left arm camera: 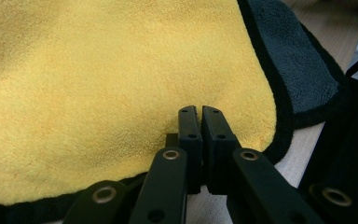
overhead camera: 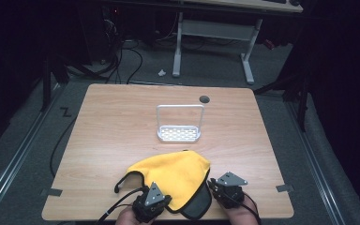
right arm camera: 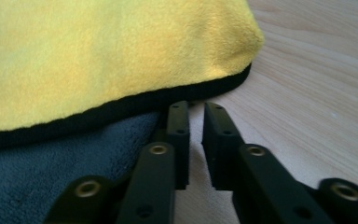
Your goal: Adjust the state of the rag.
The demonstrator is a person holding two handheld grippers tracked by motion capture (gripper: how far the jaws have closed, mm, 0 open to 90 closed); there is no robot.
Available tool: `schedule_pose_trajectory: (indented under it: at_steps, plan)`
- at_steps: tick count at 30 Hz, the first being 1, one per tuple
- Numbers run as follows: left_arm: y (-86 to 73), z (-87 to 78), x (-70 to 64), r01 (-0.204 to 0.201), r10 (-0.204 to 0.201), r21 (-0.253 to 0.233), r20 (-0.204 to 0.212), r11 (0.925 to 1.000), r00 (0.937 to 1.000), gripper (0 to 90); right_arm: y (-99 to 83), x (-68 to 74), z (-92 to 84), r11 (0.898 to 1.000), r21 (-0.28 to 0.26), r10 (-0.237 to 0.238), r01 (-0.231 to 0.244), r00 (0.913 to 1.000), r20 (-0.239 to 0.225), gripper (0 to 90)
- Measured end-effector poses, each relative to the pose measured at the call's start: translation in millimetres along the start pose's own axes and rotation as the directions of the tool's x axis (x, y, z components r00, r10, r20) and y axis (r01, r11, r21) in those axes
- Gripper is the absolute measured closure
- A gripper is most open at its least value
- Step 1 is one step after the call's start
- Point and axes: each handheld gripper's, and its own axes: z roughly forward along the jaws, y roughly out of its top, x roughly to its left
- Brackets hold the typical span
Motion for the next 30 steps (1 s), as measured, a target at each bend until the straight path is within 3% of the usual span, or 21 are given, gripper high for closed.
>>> schedule_pose_trajectory:
  at_steps: [4, 7, 13, 15, 17, 19, 21, 23, 25, 28, 30]
  plan:
    - [-0.5, -0.2, 1.6, 0.011, -0.011, -0.003, 0.01, 0.9999, 0.9999, 87.9, 3.1, 7.5, 1.5, 1.0, 0.003, -0.018, 0.019, 0.998, -0.06, 90.0]
    - [-0.9, -1.1, 4.3, 0.022, -0.022, 0.0, 0.019, 0.9998, 0.9996, 87.9, 2.8, 13.3, 6.4, 0.998, 0.024, -0.05, 0.052, 0.9972, -0.055, 90.0]
    - [-4.2, -5.9, 10.4, 0.039, -0.039, 0.002, 0.018, 0.9992, 0.9991, 88.0, -1.5, -1.1, 3.8, 0.999, 0.034, 0.006, -0.006, 1.0, -0.001, 90.0]
    - [-5.2, -7.2, 12.5, 0.049, -0.049, 0.001, 0.02, 0.9988, 0.9986, 87.9, -3.1, -7.8, 2.7, 0.999, 0.04, 0.015, -0.016, 0.9992, 0.037, 90.0]
    - [-5.7, -8.6, 14.5, 0.054, -0.054, 0.005, 0.016, 0.9985, 0.9984, 87.9, -5.6, -16.0, 2.8, 0.998, 0.057, 0.015, -0.021, 0.9945, 0.104, 90.0]
    - [-5.5, -9.8, 16.4, 0.067, -0.067, 0.009, 0.014, 0.9977, 0.9976, 87.6, -8.2, -26.8, 1.7, 0.997, 0.052, 0.053, -0.06, 0.9898, 0.132, 90.0]
    - [-5.0, -9.8, 15.7, 0.072, -0.073, 0.008, 0.012, 0.9973, 0.9973, 86.9, -9.3, -30.4, -1.2, 0.996, 0.024, 0.085, -0.088, 0.9912, 0.101, 90.0]
    - [-4.3, -9.6, 13.7, 0.064, -0.064, 0.003, 0.012, 0.9979, 0.9979, 85.2, -4.0, -23.9, -4.3, 0.996, -0.032, 0.082, -0.08, 0.995, 0.057, 90.0]
    - [-2.4, -11.2, 12.0, 0.061, -0.061, -0.017, 0.023, 0.998, 0.9979, 80.7, 3.6, -11.5, -1.8, 0.997, -0.053, 0.051, -0.049, 0.9985, 0.023, 90.0]
    - [1.6, -11.4, 5.0, 0.039, -0.036, -0.041, 0.078, 0.9984, 0.9963, 63.4, 12.4, 1.7, 11.5, 1.0, -0.026, 0.006, -0.006, 1.0, 0.006, 90.0]
    - [2.8, -5.5, -0.6, 0.024, -0.024, -0.005, 0.121, 0.9997, 0.9923, 49.3, 14.7, 4.7, 17.6, 1.0, -0.006, -0.001, 0.001, 1.0, -0.001, 90.0]
